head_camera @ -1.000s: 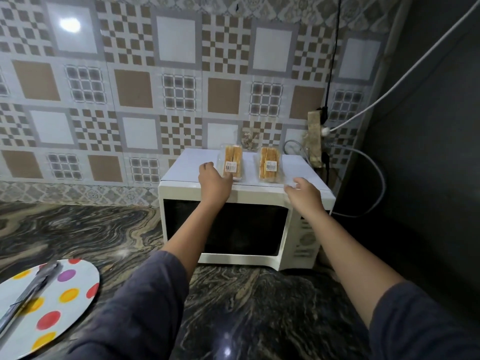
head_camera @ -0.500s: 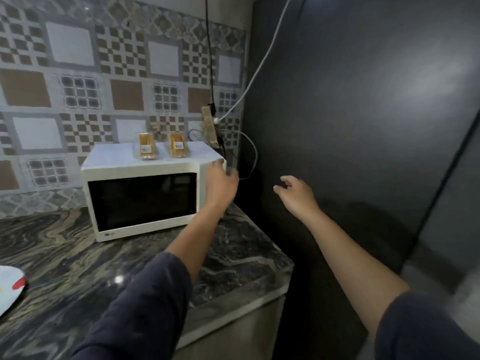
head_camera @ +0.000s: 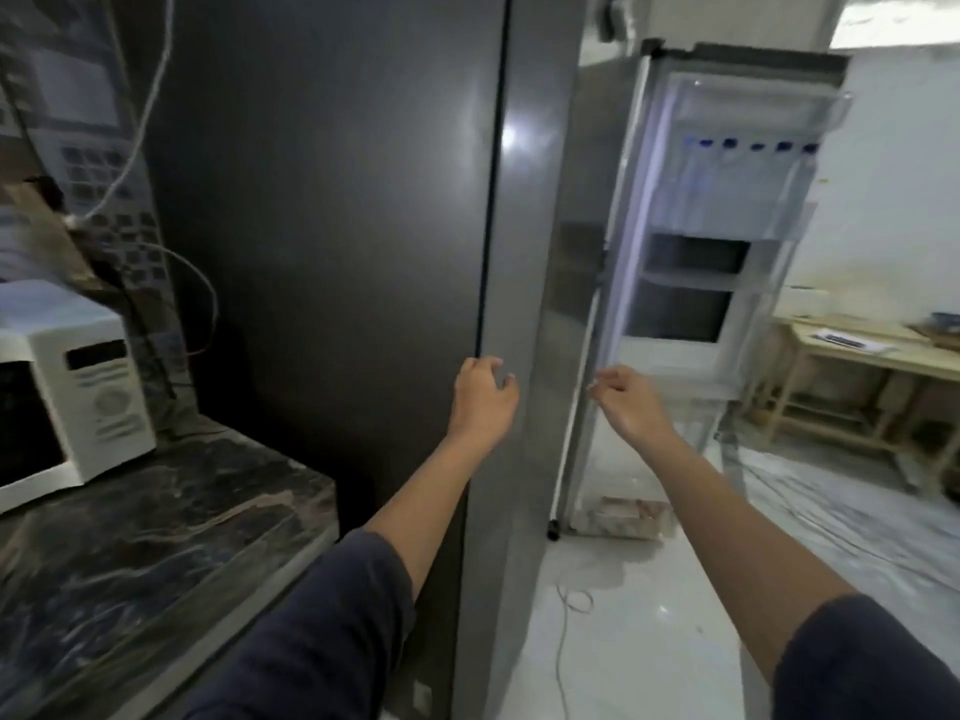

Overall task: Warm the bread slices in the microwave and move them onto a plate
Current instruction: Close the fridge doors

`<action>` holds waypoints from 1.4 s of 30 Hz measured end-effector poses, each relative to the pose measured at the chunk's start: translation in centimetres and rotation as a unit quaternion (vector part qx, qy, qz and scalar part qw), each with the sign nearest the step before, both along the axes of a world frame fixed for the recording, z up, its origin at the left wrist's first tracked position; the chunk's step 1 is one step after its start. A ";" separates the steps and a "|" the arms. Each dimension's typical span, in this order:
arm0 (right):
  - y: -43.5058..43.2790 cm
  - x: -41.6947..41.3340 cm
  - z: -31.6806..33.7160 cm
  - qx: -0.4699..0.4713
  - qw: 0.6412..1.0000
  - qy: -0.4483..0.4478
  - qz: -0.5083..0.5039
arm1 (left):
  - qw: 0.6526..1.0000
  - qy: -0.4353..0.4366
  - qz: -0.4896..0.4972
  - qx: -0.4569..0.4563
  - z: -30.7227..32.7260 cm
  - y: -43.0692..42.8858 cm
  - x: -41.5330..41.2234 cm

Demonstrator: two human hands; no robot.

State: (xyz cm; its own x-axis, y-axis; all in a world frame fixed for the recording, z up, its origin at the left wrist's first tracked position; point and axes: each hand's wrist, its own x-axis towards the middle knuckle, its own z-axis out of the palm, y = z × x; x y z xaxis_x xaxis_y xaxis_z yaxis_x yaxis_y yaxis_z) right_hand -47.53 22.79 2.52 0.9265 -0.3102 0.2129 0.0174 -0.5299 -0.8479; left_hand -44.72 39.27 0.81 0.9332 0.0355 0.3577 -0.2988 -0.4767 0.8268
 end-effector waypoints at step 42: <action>-62.8 35.6 0.9 0.006 0.964 0.001 -0.267 | 0.939 0.026 -0.336 0.069 0.9 -70.2 44.9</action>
State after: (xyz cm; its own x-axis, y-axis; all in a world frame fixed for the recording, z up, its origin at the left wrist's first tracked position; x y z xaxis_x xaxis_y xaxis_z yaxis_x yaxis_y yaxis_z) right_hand -11.88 -40.02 3.42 0.6346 -0.7452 0.2047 -0.2557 -0.4525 -0.8543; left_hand 0.21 -30.93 1.70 0.7446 -0.6105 0.2698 -0.5316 -0.2980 0.7929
